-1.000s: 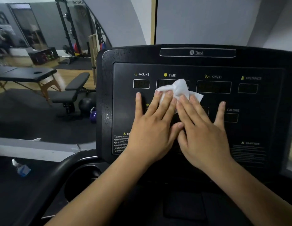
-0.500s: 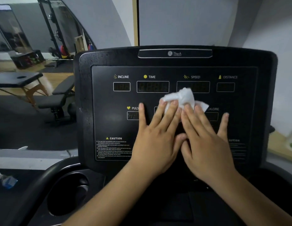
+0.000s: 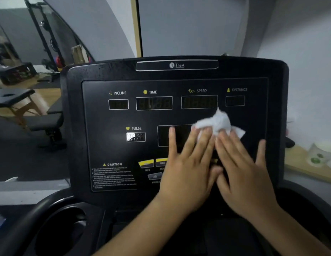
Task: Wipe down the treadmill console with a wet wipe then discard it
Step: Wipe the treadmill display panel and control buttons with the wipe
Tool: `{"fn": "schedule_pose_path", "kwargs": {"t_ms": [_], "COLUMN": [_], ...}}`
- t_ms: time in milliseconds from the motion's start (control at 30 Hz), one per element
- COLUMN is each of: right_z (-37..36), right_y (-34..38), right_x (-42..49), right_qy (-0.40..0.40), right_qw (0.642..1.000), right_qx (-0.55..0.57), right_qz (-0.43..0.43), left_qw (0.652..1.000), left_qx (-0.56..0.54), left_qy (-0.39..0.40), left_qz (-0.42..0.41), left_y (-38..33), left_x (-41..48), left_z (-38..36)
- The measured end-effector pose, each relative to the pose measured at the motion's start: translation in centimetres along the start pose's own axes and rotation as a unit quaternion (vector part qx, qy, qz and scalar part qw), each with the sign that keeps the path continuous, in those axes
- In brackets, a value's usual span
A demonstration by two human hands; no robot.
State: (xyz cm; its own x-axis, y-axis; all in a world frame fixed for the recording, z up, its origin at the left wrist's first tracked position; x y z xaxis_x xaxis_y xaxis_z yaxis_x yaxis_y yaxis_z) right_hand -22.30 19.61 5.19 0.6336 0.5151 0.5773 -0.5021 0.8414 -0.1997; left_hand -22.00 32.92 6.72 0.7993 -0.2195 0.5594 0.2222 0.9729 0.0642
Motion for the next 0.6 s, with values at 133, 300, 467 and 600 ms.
{"fn": "schedule_pose_path", "kwargs": {"t_ms": [133, 300, 467, 600], "right_z": [0.3, 2.1, 0.1, 1.1], "right_y": [-1.1, -4.0, -2.9, -5.3], "right_x": [-0.6, 2.2, -3.7, -3.6], "right_qy": [0.008, -0.006, 0.025, 0.036], "right_qw": [1.0, 0.999, 0.998, 0.997], "right_qx": [-0.008, -0.026, -0.017, -0.037], "right_qz": [-0.001, -0.041, -0.047, -0.058], "left_qw": [1.0, 0.998, 0.997, 0.997], "left_qx": [0.013, 0.053, 0.013, 0.029], "left_qy": [0.004, -0.006, 0.033, 0.023], "left_qz": [-0.019, -0.023, -0.065, -0.069], "left_y": [-1.1, -2.5, -4.7, -6.4], "left_x": [0.4, 5.3, 0.5, 2.5], "left_z": [0.0, 1.8, -0.6, 0.1]}}
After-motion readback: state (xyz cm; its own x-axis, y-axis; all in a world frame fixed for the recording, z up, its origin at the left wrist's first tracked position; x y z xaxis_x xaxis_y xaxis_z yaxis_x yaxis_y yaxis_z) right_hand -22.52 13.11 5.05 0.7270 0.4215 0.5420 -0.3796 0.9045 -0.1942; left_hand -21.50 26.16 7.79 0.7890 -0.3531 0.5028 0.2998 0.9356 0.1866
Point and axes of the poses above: each hand's wrist, its own x-axis towards the middle knuckle, its own z-axis out of the back of the hand, y = z × x, the point moved 4 cm from there along x, towards the middle knuckle, and after that the axes turned 14 degrees about z, right-handed, at the moved point
